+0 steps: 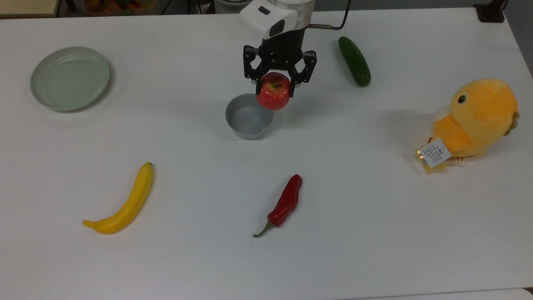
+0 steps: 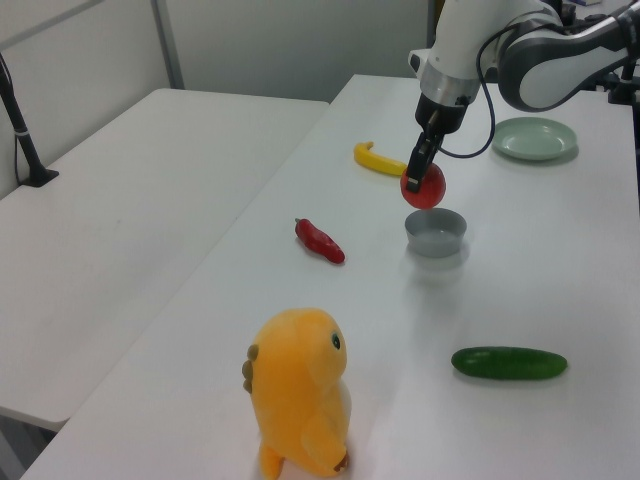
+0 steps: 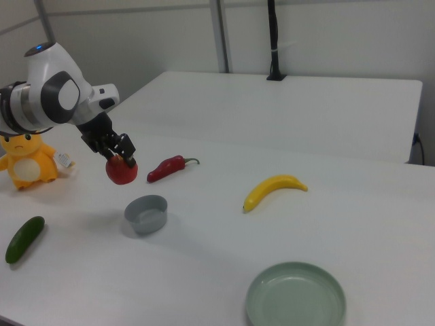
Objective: Put the red apple in the bowl
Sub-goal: 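Lift the red apple and carry it over the small grey bowl, then lower the apple into the grey bowl and open the gripper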
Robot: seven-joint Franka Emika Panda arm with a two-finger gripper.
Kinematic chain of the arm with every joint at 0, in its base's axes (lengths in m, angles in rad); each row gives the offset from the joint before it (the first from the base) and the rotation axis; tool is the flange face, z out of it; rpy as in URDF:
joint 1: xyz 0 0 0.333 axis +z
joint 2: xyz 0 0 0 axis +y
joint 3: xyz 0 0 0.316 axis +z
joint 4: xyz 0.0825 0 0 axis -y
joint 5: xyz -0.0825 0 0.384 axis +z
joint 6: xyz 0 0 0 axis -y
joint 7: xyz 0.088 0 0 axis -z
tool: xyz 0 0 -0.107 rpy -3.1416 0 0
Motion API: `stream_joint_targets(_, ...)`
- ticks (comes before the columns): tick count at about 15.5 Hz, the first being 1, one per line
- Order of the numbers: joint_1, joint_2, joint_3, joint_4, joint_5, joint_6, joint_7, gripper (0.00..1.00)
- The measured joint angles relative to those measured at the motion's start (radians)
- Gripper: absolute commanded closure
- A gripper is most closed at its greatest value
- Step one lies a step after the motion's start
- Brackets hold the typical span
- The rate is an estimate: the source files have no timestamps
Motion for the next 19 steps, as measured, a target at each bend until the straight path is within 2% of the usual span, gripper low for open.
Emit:
stream_joint_targets(7, -0.003, 0.008, -0.004, -0.058, 0.0, -0.002, -0.03, 0.77)
stream_joint_targets(13, -0.024, 0.061, -0.008, -0.064, 0.0, -0.002, -0.042, 0.75)
stream_joint_targets(15, -0.031, 0.068, -0.008, -0.062, 0.0, -0.002, -0.043, 0.62)
stream_joint_targets(16, -0.033, 0.07, -0.008, -0.06, 0.0, -0.002, -0.043, 0.43)
stream_joint_targets(17, -0.035, 0.072, -0.008, -0.058, 0.0, -0.002, -0.043, 0.19)
stream_joint_targets(19, -0.04, 0.074, -0.008, -0.052, 0.0, -0.002, -0.043, 0.0)
